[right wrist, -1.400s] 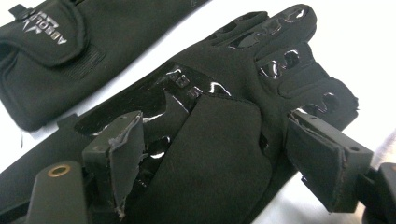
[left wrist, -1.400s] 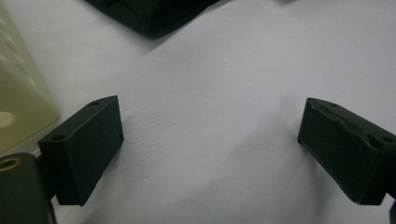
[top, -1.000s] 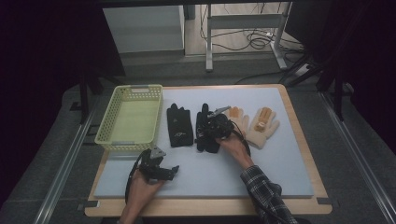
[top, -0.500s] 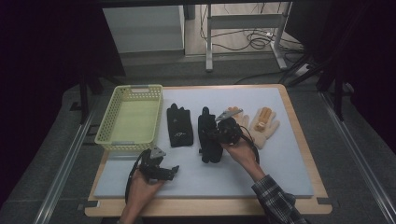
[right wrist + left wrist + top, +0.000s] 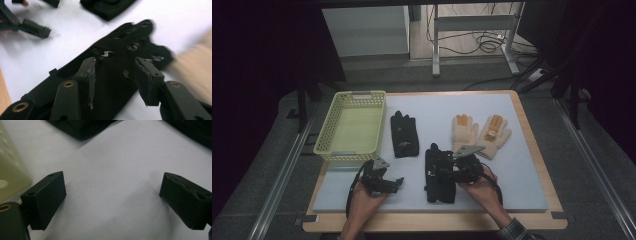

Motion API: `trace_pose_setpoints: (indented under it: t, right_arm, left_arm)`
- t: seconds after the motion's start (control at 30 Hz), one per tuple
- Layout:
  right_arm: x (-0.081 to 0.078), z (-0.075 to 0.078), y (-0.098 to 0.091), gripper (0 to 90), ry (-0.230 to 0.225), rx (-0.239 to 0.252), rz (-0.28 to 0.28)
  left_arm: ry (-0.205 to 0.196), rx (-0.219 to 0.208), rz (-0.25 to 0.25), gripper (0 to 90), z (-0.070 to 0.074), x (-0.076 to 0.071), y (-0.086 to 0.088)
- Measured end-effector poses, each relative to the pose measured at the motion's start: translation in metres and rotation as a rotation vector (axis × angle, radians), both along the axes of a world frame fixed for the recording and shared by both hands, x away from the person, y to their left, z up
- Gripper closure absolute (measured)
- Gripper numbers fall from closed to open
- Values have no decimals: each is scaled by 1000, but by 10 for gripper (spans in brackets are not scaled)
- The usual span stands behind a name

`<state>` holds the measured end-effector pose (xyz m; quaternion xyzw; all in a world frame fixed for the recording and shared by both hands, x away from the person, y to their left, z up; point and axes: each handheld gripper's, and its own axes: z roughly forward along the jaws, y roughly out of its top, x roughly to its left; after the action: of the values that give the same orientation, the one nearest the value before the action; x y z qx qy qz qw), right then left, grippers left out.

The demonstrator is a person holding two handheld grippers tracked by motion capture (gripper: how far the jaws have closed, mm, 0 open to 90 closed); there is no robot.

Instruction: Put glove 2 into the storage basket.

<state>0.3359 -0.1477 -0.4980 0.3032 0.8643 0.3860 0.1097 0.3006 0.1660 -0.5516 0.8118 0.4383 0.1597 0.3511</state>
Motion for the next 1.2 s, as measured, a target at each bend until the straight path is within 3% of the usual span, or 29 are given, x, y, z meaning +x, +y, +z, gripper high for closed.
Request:
trace_pose_setpoints:
  t: [0.1,0.13,0.17,0.2,0.3,0.43,0.57,0.6,0.7,0.9,1.17,1.2]
  right_arm:
    - [0,6,-14,548,-1,19,-16]
    - [-4,6,-24,625,15,33,-13]
    - [-4,6,-24,625,15,33,-13]
    - [-9,-3,-28,688,29,2,-3]
    - [-15,-16,-29,723,26,-28,6]
    - [-20,-28,-27,743,37,-21,16]
    - [-24,-27,-18,743,47,-13,54]
    - [-26,-26,-14,738,36,-25,79]
    - [-24,-21,-14,715,11,-30,76]
    - [-2,-5,-13,643,-9,9,51]
    - [41,5,25,653,-35,10,88]
    - [52,7,36,667,-32,12,94]
  left_arm:
    - [0,0,0,71,0,0,0]
    - [1,3,-3,71,0,0,0]
    - [1,3,-3,71,0,0,0]
    - [1,3,-3,71,0,0,0]
    - [1,3,-2,71,0,0,0]
    - [1,2,-2,71,0,0,0]
    - [0,3,-3,71,0,0,0]
    - [0,3,-3,71,0,0,0]
    - [0,3,-3,71,0,0,0]
    - [0,1,-1,71,0,0,0]
    - [1,4,-4,71,0,0,0]
    - [1,3,-3,71,0,0,0]
